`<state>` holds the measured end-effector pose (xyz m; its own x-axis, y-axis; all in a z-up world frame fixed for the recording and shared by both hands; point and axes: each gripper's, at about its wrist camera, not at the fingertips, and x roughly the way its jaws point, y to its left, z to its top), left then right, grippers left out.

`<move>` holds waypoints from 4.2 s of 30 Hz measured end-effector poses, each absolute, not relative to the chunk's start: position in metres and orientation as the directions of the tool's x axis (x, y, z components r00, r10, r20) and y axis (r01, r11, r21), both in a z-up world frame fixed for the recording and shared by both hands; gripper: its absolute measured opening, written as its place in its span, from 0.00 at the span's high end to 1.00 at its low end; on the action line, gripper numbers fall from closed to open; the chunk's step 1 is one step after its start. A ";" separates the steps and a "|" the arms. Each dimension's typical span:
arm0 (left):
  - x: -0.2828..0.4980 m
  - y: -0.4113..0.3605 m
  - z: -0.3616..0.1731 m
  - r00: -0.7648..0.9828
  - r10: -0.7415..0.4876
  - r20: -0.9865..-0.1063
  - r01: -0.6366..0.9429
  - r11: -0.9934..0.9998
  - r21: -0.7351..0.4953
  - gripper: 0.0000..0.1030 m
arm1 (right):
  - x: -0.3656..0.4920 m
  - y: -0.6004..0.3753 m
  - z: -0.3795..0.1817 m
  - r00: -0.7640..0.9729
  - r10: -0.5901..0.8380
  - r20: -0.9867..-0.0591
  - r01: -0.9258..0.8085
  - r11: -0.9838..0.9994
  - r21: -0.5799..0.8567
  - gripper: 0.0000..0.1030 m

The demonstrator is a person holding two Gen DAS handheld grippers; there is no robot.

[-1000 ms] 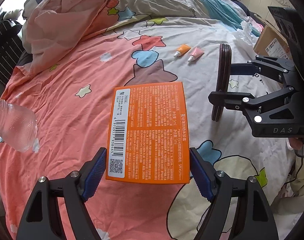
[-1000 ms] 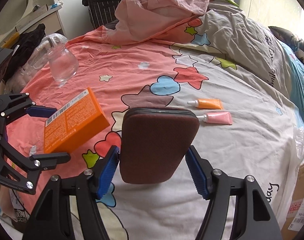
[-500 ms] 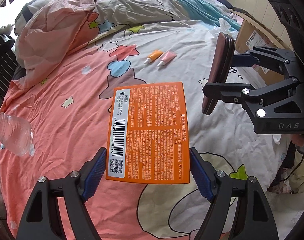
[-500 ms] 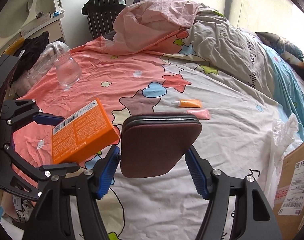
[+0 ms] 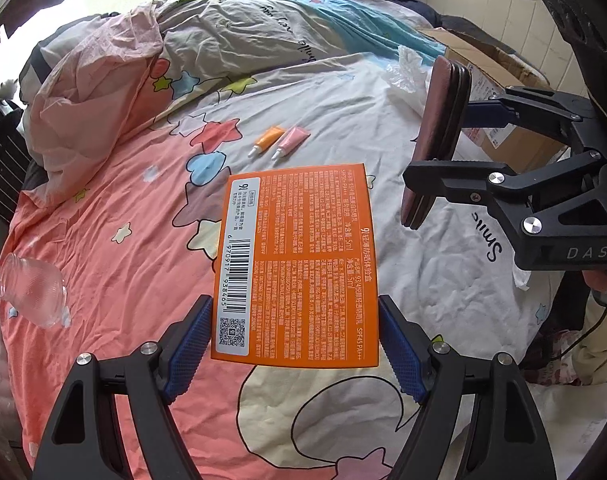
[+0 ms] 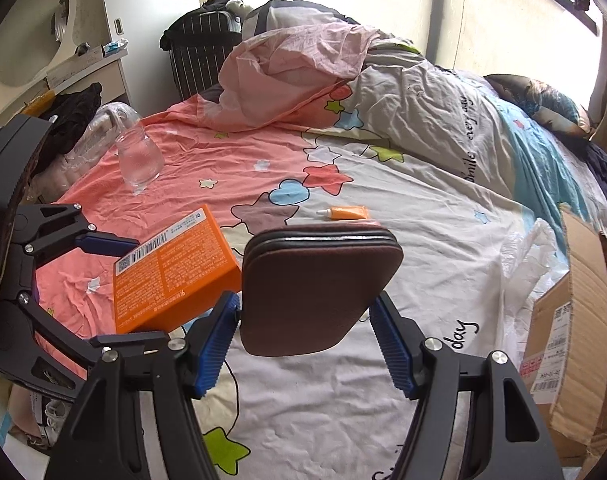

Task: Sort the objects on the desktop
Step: 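Lift the orange box with the left tool and the phone case with the right tool, then carry the orange box and phone case in both tools over the cardboard box, then open the left tool to drop the orange box while the right tool releases the phone case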

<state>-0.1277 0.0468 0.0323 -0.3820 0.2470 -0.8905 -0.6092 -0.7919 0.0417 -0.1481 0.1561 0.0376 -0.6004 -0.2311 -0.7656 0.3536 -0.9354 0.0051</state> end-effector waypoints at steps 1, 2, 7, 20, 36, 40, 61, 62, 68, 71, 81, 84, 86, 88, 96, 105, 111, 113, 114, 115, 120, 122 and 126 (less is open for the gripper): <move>-0.126 0.049 0.035 -0.383 0.250 -0.889 -0.611 -0.790 0.041 0.21 | -0.145 0.158 0.040 -0.605 -0.230 -0.762 0.352 -0.936 0.003 0.39; -0.124 0.051 0.036 -0.383 0.253 -0.888 -0.613 -0.789 0.040 0.21 | -0.143 0.160 0.042 -0.609 -0.228 -0.760 0.348 -0.937 0.001 0.39; -0.114 0.063 0.044 -0.379 0.262 -0.888 -0.631 -0.774 0.041 0.21 | -0.132 0.171 0.051 -0.627 -0.217 -0.748 0.336 -0.942 -0.009 0.39; -0.096 0.106 0.064 -0.377 0.292 -0.879 -0.684 -0.728 0.051 0.21 | -0.105 0.207 0.076 -0.674 -0.187 -0.715 0.296 -0.955 -0.029 0.39; -0.091 0.153 0.085 -0.396 0.312 -0.864 -0.701 -0.711 0.064 0.21 | -0.080 0.269 0.101 -0.726 -0.162 -0.668 0.215 -0.977 0.002 0.39; -0.087 0.168 0.090 -0.398 0.318 -0.860 -0.715 -0.695 0.074 0.21 | -0.075 0.282 0.106 -0.736 -0.147 -0.661 0.196 -0.981 0.000 0.39; -0.083 0.253 0.114 -0.388 0.376 -0.841 -0.774 -0.628 0.076 0.21 | -0.048 0.381 0.117 -0.766 -0.044 -0.641 0.032 -0.999 0.031 0.39; -0.083 0.257 0.115 -0.384 0.382 -0.841 -0.779 -0.622 0.074 0.21 | -0.047 0.386 0.117 -0.766 -0.035 -0.642 0.022 -0.999 0.028 0.39; -0.080 0.283 0.119 -0.358 0.412 -0.838 -0.809 -0.585 0.058 0.21 | -0.041 0.412 0.114 -0.765 -0.004 -0.645 -0.024 -0.999 0.035 0.39; -0.079 0.295 0.117 -0.344 0.421 -0.840 -0.821 -0.569 0.050 0.21 | -0.041 0.422 0.110 -0.759 0.008 -0.651 -0.042 -0.998 0.037 0.39; -0.078 0.327 0.108 -0.299 0.445 -0.845 -0.847 -0.531 0.020 0.21 | -0.038 0.451 0.099 -0.746 0.032 -0.665 -0.092 -0.994 0.055 0.39; -0.074 0.336 0.109 -0.292 0.454 -0.842 -0.856 -0.517 0.018 0.21 | -0.037 0.458 0.095 -0.741 0.034 -0.671 -0.102 -0.993 0.062 0.39; -0.071 0.343 0.109 -0.292 0.453 -0.842 -0.861 -0.507 0.025 0.21 | -0.037 0.461 0.093 -0.737 0.035 -0.675 -0.107 -0.992 0.065 0.39; -0.069 0.349 0.111 -0.286 0.457 -0.842 -0.868 -0.497 0.025 0.21 | -0.035 0.464 0.091 -0.735 0.039 -0.677 -0.113 -0.991 0.066 0.39; -0.072 0.372 0.102 -0.233 0.479 -0.846 -0.877 -0.480 -0.031 0.21 | -0.031 0.474 0.084 -0.720 0.053 -0.692 -0.135 -0.989 0.065 0.39; -0.072 0.387 0.095 -0.203 0.487 -0.849 -0.890 -0.454 -0.048 0.21 | -0.029 0.483 0.077 -0.705 0.064 -0.706 -0.150 -0.987 0.061 0.39; -0.079 0.394 0.090 -0.202 0.492 -0.847 -0.888 -0.457 -0.054 0.21 | -0.031 0.489 0.073 -0.697 0.068 -0.713 -0.158 -0.986 0.060 0.39; -0.080 0.396 0.090 -0.200 0.494 -0.847 -0.889 -0.454 -0.055 0.21 | -0.032 0.491 0.072 -0.696 0.070 -0.714 -0.162 -0.985 0.062 0.39; -0.081 0.397 0.090 -0.199 0.494 -0.846 -0.890 -0.453 -0.055 0.21 | -0.032 0.492 0.072 -0.696 0.069 -0.715 -0.163 -0.985 0.064 0.39; -0.081 0.397 0.090 -0.200 0.493 -0.847 -0.890 -0.453 -0.054 0.21 | -0.033 0.493 0.071 -0.695 0.068 -0.716 -0.163 -0.984 0.066 0.39; -0.081 0.402 0.089 -0.201 0.492 -0.847 -0.892 -0.449 -0.049 0.21 | -0.035 0.496 0.067 -0.691 0.056 -0.720 -0.161 -0.984 0.077 0.39; -0.081 0.403 0.089 -0.201 0.492 -0.847 -0.892 -0.449 -0.049 0.21 | -0.035 0.496 0.066 -0.689 0.051 -0.723 -0.160 -0.984 0.083 0.38; -0.080 0.404 0.088 -0.198 0.491 -0.848 -0.894 -0.446 -0.049 0.21 | -0.034 0.498 0.066 -0.688 0.052 -0.724 -0.168 -0.982 0.089 0.38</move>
